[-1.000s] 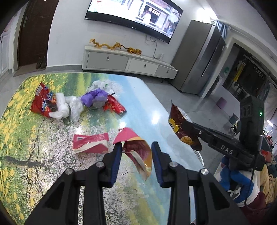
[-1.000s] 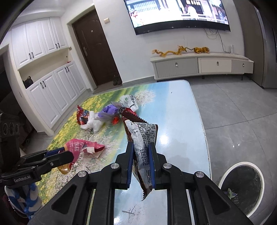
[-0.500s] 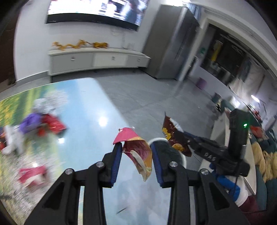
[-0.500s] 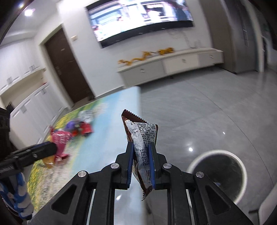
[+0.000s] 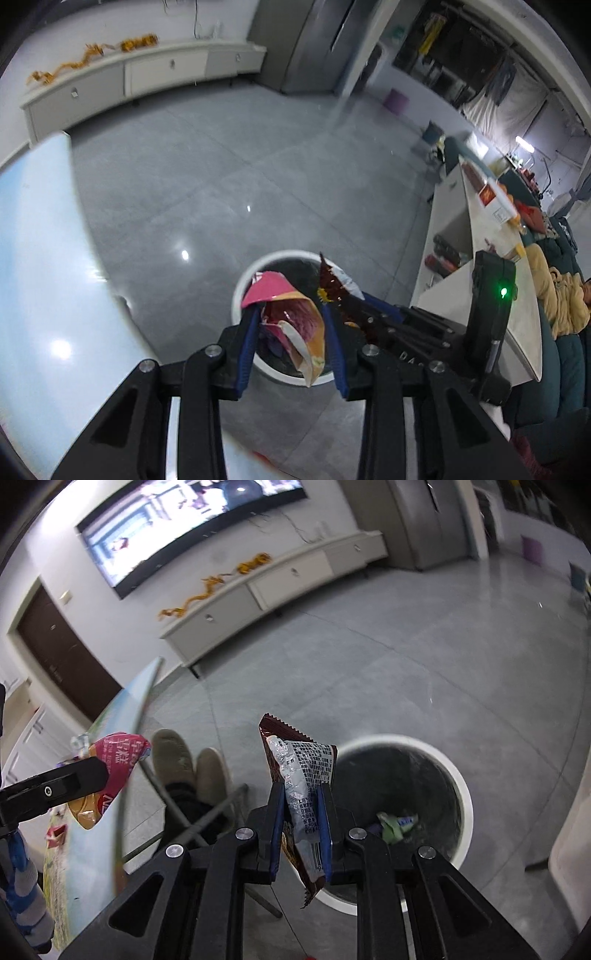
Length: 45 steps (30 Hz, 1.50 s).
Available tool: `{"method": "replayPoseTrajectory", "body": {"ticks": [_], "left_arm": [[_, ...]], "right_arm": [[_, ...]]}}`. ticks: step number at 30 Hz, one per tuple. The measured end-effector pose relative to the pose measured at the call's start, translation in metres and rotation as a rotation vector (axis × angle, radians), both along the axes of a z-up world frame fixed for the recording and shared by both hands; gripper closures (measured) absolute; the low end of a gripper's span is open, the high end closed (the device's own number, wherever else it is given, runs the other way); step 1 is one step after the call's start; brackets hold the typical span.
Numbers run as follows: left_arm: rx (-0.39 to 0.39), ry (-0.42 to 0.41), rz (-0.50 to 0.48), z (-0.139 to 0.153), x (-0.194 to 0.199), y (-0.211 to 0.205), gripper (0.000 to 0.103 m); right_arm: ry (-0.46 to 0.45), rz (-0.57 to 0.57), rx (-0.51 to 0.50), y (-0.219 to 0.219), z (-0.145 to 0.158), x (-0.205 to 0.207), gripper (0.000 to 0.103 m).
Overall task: Collect trash
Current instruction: 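Carry both wrappers to the bin and open both tools over it, then move both open tools back toward the remaining trash on the table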
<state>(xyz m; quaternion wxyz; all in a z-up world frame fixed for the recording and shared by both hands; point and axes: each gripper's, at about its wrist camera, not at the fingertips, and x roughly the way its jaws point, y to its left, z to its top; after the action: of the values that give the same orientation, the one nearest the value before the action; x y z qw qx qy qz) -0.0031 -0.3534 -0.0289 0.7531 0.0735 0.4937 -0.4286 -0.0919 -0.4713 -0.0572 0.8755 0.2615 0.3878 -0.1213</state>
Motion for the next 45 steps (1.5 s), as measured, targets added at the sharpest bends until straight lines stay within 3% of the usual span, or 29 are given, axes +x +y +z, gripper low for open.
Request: {"method": "replayPoseTrajectory", "body": {"ticks": [10, 12, 14, 15, 23, 33, 39, 45], "left_arm": [[0.081, 0.132, -0.037, -0.048, 0.012, -0.059, 0.064], [0.085, 0.149, -0.037, -0.054, 0.013, -0.063, 0.05], [0.084, 0.161, -0.03, -0.057, 0.013, -0.065, 0.044], [0.084, 0.168, -0.032, -0.058, 0.014, -0.066, 0.044], [0.073, 0.158, -0.028, -0.053, 0.012, -0.061, 0.044], [0.013, -0.016, 0.018, -0.014, -0.002, -0.026, 0.044], [-0.03, -0.169, 0.06, 0.02, -0.012, 0.015, 0.044], [-0.026, -0.258, 0.104, 0.041, -0.019, 0.062, 0.044]], "right_arm": [[0.102, -0.058, 0.079, -0.031, -0.055, 0.002, 0.078], [0.113, -0.065, 0.087, -0.034, -0.061, 0.002, 0.07], [0.12, -0.076, 0.092, -0.036, -0.064, 0.001, 0.059], [0.122, -0.082, 0.095, -0.038, -0.067, -0.002, 0.055], [0.141, -0.093, 0.073, -0.039, -0.065, -0.001, 0.053], [0.134, -0.093, 0.012, -0.027, -0.04, -0.007, 0.053], [0.101, -0.08, -0.052, -0.009, -0.009, -0.011, 0.053], [0.059, -0.045, -0.124, 0.015, 0.03, -0.007, 0.052]]}}
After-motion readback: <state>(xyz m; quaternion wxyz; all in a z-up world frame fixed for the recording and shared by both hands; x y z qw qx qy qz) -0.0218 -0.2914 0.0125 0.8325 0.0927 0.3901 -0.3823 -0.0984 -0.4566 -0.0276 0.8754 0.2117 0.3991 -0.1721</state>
